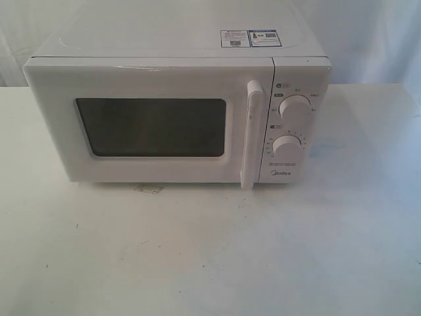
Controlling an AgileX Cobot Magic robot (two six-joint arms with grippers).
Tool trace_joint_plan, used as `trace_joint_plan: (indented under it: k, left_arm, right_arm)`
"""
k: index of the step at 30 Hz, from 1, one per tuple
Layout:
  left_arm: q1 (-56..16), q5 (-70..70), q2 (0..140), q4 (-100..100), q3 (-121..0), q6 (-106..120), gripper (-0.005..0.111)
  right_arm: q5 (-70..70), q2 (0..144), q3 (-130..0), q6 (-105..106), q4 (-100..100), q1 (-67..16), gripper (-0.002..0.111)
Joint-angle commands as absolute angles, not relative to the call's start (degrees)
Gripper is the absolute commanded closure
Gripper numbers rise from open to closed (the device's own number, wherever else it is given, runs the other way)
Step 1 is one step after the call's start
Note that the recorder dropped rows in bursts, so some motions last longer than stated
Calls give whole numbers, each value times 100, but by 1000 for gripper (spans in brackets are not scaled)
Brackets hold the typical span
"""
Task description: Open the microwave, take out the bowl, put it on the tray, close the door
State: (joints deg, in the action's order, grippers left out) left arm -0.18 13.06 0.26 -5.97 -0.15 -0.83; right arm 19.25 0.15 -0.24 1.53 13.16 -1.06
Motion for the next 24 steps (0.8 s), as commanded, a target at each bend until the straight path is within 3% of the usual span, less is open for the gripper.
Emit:
trace_joint_plan:
  k: [1, 5, 12, 14, 16, 19, 24]
  left_arm:
    - [-52, 1332, 0, -619, 0, -97, 107]
    - [-52, 1332, 0, -619, 0, -97, 107]
    - [-52, 1332, 0, -619, 0, -97, 107]
    - [-52, 1332, 0, -619, 0, -97, 107]
    - [-52, 1332, 0, -619, 0, -97, 107]
    - [-52, 1332, 0, -619, 0, -97, 107]
    - [-52, 1332, 0, -619, 0, -97, 107]
  right_arm:
    - [1914, 0, 0, 143, 1302, -70, 108]
    - [598, 0, 0, 110, 1332, -70, 108]
    - [-5398, 0, 0, 110, 1345, -70, 108]
    - [-6153, 0, -102, 126, 1345, -70, 108]
    - [-6058, 0, -451, 126, 1280, -70, 108]
    - [-4401, 0, -1366, 220, 809, -70, 108]
    - [572, 925, -3233, -519, -1272, -70, 108]
